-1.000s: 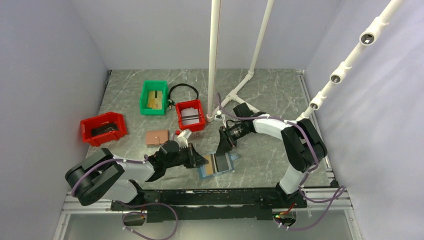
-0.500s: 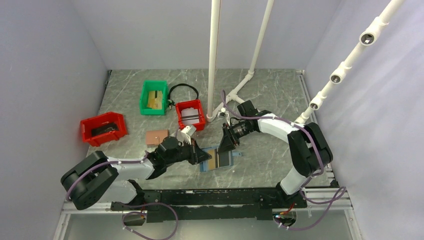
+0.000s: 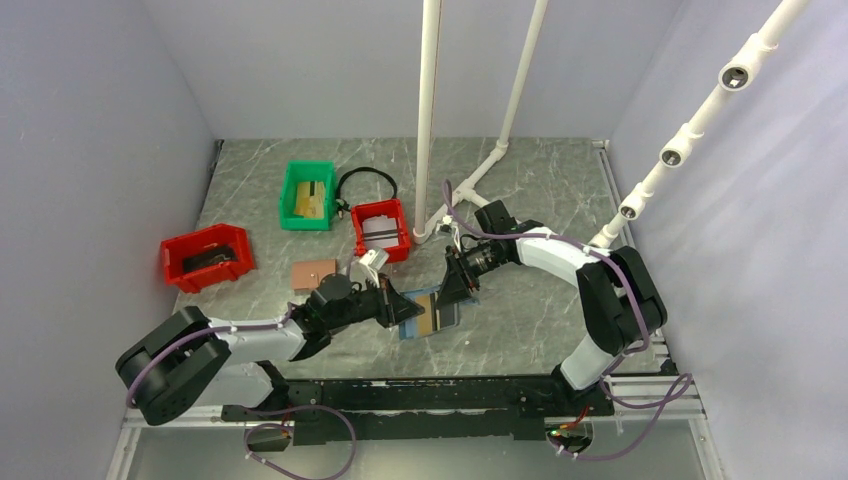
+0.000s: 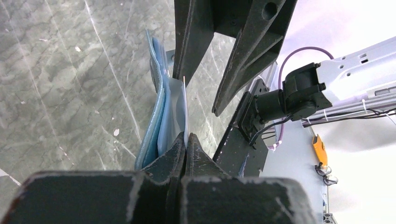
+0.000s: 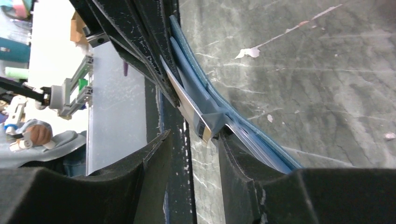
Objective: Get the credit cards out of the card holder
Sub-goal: Remove the credit card from the card holder.
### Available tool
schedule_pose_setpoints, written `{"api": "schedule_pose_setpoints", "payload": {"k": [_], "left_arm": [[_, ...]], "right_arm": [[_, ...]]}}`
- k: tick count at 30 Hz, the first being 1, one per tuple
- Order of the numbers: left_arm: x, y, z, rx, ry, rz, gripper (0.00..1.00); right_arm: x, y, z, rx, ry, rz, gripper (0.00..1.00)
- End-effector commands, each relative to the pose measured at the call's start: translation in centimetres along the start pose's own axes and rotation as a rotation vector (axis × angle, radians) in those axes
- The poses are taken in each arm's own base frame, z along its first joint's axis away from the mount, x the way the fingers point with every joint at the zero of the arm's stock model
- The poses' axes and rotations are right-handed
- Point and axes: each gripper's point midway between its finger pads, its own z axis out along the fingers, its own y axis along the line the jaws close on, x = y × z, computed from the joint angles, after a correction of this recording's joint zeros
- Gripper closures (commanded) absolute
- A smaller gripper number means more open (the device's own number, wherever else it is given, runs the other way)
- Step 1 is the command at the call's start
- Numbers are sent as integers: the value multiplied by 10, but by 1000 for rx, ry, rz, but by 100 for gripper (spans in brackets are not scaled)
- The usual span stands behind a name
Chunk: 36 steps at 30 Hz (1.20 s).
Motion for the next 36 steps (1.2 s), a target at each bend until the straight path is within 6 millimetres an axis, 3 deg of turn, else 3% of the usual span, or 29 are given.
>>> {"api": "schedule_pose_setpoints", "payload": {"k": [1, 6, 11, 16, 28, 36], "left_arm": [[-24, -26, 0, 105, -92, 33, 100], [-26, -27, 1, 123, -108, 25, 100], [-23, -21, -2, 102, -119, 15, 99], [-21, -10, -11, 60, -120, -20, 93], [-11, 8, -27, 24, -96, -66, 100], [4, 33, -22, -74, -36, -128, 100]], "right_arm": [[-10, 21, -1, -129, -41, -47, 57], [-12, 27, 0, -175, -51, -41, 70], [-10, 22, 1, -162, -39, -33, 100], [-9, 16, 1, -126, -27, -32, 100], [-9, 0, -7, -49, -24, -25, 100], [-20, 6, -25, -15, -67, -105, 100]]}}
